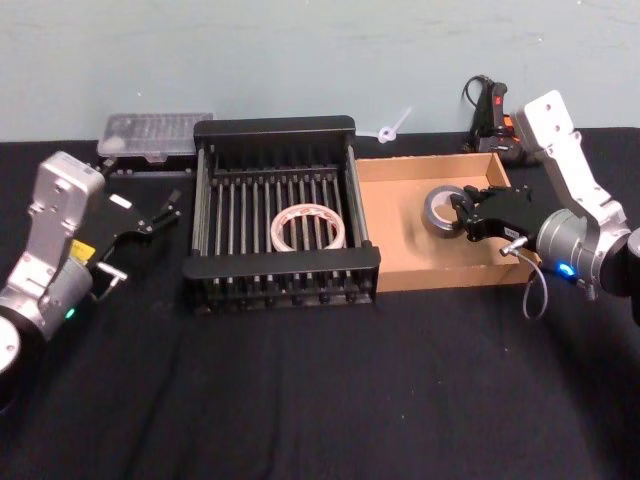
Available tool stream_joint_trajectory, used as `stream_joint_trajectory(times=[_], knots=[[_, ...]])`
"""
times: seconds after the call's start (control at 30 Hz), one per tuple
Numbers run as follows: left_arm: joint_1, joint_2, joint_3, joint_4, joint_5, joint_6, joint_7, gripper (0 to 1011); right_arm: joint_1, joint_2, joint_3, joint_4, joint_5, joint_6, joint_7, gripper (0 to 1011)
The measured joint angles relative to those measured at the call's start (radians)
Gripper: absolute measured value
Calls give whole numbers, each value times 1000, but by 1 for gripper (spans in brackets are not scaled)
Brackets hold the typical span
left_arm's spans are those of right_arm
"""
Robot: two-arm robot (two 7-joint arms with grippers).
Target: Pick up the white tape and place it into the black box , Pick up the silver tape and place it into the brown box.
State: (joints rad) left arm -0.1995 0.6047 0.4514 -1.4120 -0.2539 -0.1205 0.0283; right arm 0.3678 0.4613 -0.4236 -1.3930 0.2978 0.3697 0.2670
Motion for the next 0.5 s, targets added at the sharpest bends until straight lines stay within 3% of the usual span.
stream_joint_trajectory(times=[0.17,0.5], knots=[[0,0,0,0,0,0,0,1001,-1,1,0,-2,1,0,0,237],[0,0,0,0,0,0,0,1001,-2,2,0,-4,2,1,1,577]])
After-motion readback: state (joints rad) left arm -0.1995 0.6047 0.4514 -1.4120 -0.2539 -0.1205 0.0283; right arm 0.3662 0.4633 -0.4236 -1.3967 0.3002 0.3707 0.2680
